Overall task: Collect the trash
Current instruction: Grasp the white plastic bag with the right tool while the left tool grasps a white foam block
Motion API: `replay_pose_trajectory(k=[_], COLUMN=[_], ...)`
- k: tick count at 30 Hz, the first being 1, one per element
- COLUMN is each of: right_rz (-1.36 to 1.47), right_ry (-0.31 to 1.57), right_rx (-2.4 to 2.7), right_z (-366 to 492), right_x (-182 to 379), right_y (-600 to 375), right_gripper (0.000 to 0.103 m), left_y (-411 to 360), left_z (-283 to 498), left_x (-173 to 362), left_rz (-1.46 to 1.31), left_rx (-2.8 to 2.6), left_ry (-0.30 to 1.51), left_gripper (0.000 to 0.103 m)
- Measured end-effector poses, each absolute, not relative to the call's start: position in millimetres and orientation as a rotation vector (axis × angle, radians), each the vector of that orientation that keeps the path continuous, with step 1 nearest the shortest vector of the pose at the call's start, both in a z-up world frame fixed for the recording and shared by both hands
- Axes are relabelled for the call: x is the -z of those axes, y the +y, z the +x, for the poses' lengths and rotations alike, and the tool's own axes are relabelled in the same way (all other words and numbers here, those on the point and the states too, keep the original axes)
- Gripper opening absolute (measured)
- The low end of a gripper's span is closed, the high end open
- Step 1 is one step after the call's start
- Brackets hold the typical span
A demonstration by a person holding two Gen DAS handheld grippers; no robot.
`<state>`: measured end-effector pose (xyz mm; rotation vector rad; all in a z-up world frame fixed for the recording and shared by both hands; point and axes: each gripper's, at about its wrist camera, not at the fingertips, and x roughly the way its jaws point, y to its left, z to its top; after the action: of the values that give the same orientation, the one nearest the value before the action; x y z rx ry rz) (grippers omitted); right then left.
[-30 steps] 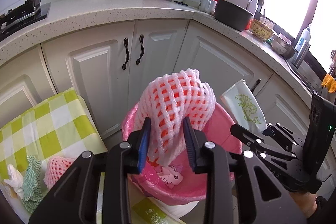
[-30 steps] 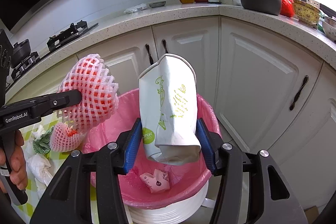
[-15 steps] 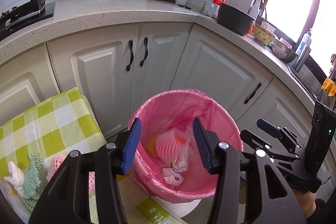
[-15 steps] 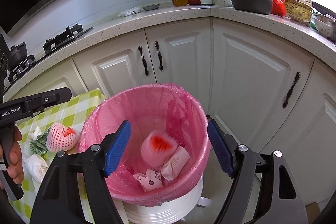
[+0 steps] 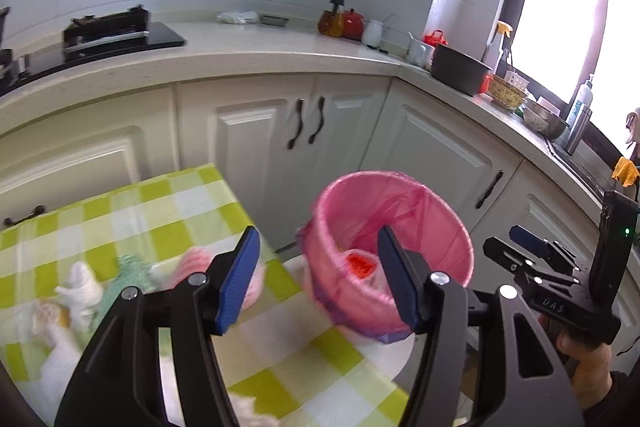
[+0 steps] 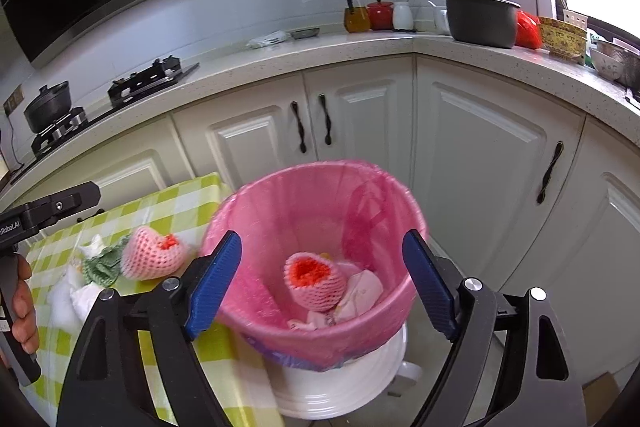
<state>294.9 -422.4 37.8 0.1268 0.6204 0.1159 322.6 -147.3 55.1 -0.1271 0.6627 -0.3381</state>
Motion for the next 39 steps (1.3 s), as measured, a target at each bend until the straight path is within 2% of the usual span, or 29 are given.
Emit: replay_pose_trajectory(k=[9,18,28,39], right_rz=[0.124,0.072,-0.063,-0.155], right_ry=[0.638,0.681,0.75,0.814], right_rx=[-0.218,-0.335,-0.47,-0.518], right_z=[265,243,243,265], right_x=[-35,-24,-3,17], right_y=[-358,-284,-194,-143], right_gripper=[0.083,0.085,0.085,0.085], left_y=[-35,49,91,103], left_z=[238,193,192,214], left_x=[-49,-20,23,54], left_rz=[-0.177,-0.204,-0.274,-0.217], left_rx=[0.159,-0.005,-0.028,0.03], left_ry=[0.616,0.643,0.715,0.814], left_gripper=[0.066,0.069,0.069,0.066])
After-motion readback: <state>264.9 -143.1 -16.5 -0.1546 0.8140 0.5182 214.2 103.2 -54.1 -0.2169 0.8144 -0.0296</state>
